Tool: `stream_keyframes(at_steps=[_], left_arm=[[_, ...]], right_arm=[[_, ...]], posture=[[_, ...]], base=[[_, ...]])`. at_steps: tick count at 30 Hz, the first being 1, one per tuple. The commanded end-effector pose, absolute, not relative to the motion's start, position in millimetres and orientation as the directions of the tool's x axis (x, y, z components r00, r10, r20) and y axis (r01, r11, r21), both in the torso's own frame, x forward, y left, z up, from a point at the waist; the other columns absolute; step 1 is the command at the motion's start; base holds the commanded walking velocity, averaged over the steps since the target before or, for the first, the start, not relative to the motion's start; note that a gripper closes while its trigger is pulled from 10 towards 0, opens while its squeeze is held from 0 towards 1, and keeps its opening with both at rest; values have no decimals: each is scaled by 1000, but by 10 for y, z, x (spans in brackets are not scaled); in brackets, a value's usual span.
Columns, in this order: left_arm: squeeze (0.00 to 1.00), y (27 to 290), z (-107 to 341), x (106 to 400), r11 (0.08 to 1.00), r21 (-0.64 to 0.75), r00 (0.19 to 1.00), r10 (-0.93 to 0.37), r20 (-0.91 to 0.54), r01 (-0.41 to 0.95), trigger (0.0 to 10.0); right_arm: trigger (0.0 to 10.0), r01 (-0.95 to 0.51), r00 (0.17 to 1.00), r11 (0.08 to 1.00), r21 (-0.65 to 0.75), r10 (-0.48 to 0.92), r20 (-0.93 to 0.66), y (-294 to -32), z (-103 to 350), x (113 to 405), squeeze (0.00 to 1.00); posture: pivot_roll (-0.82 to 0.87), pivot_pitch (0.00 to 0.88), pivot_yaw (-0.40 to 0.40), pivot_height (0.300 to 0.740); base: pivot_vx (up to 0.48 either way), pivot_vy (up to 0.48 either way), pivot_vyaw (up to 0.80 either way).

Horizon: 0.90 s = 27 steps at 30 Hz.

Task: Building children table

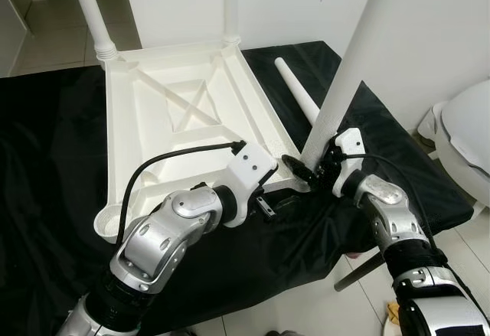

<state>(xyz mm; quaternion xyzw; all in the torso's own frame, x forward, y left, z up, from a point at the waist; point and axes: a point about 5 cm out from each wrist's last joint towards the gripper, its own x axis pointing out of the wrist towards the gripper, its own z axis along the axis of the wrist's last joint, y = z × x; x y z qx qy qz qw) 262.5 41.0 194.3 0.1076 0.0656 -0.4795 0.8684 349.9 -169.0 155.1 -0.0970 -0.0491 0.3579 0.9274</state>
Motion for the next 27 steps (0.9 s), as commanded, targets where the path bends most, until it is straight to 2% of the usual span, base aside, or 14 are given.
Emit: stream_keyframes(at_steps=[1,10,11,13,14,18,22,23,26,27], left_arm=[[0,421,1940,2625,508,123,523,-822,-226,852,10000],[0,417,1937,2620,507,122,521,-823,-225,853,10000],[0,417,1937,2619,507,122,521,-823,-225,853,10000],[0,417,1936,2618,507,122,522,-823,-224,853,10000],[0,417,1936,2616,508,122,522,-823,-224,853,10000],[0,423,1933,2610,508,119,522,-823,-224,853,10000],[0,425,1932,2606,507,118,520,-824,-224,854,10000],[0,420,1929,2596,502,115,515,-827,-225,857,10000],[0,413,1929,2596,500,116,513,-828,-225,858,10000],[0,415,1930,2597,499,116,513,-828,-226,858,10000]], right_arm=[[0,-667,730,716,-209,684,14,-1685,1510,3492,0],[0,-671,728,717,-189,685,16,-1690,1450,3463,0],[2941,-660,740,730,-179,672,11,-1679,1423,3457,0],[2941,-652,749,738,-172,663,7,-1672,1406,3454,0],[10000,-630,768,759,-162,640,8,-1666,1388,3458,0],[10000,-548,832,826,-130,555,19,-1640,1353,3467,0],[10000,-514,853,849,-124,521,25,-1622,1339,3466,0],[10000,-464,882,881,-97,469,43,-1553,1327,3454,0],[10000,-437,895,895,-87,442,58,-1496,1338,3446,0],[10000,-382,920,922,-65,386,65,-1457,1351,3455,0]], posture=[[-14,82,18,740],[-20,84,14,740],[-20,85,13,740],[-20,85,13,740],[-19,86,11,740],[-21,90,12,740],[-22,90,13,740],[-23,91,15,740],[-24,90,16,740],[-22,92,16,740]], base=[[0,0,0],[0,0,0],[0,0,0],[0,0,0],[0,0,0],[0,0,0],[0,0,0],[0,0,0],[0,0,0],[0,0,0]])
